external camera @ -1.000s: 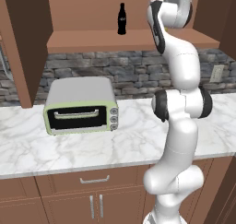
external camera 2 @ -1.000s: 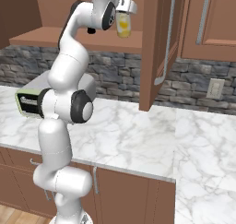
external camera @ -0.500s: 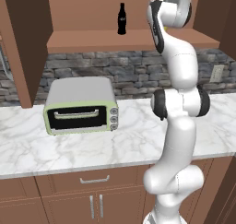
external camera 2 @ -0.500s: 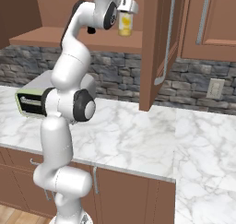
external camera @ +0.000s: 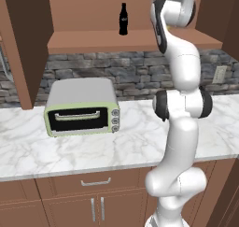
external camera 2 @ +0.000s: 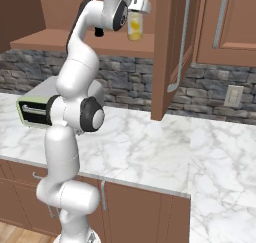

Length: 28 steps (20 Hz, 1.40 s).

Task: Sort all alcoholic drinks to one cabinet, and non-alcoholic drinks to the other.

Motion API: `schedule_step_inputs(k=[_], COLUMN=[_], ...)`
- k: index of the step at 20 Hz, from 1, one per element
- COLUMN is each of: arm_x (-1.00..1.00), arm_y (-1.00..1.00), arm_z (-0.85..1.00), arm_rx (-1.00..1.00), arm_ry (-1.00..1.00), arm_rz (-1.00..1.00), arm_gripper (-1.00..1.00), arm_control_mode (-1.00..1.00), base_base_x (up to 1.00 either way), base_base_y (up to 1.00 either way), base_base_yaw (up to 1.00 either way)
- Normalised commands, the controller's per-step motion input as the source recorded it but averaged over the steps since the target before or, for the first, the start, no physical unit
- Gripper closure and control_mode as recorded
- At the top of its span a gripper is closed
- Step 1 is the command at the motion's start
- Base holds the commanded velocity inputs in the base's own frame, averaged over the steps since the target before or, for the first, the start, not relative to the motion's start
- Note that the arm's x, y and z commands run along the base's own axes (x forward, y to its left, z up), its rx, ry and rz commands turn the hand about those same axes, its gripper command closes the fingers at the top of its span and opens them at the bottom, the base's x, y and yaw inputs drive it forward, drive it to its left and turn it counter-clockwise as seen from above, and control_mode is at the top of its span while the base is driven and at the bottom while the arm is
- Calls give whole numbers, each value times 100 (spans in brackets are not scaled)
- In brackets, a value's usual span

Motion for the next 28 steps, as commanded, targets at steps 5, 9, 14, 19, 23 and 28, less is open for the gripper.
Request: schedule_step_inputs(k=[5,9,14,19,23,28], arm_x=[-37,-82,-100,-100,-100,-100], arm_y=[-6,0,0,0,0,2], arm_z=[0,0,-4,-21,-28,-31], arm_rx=[0,0,0,0,0,0], arm_ry=[-7,-8,-1,0,0,0], arm_rz=[0,0,0,0,0,0], arm_gripper=[-100,-100,-100,-100,-100,-100], arm_control_mode=[-100,-100,-100,-100,-100,-100], base_base_x=[0,0,0,0,0,0], base_base_y=[0,0,0,0,0,0], base_base_yaw=[0,0,0,0,0,0])
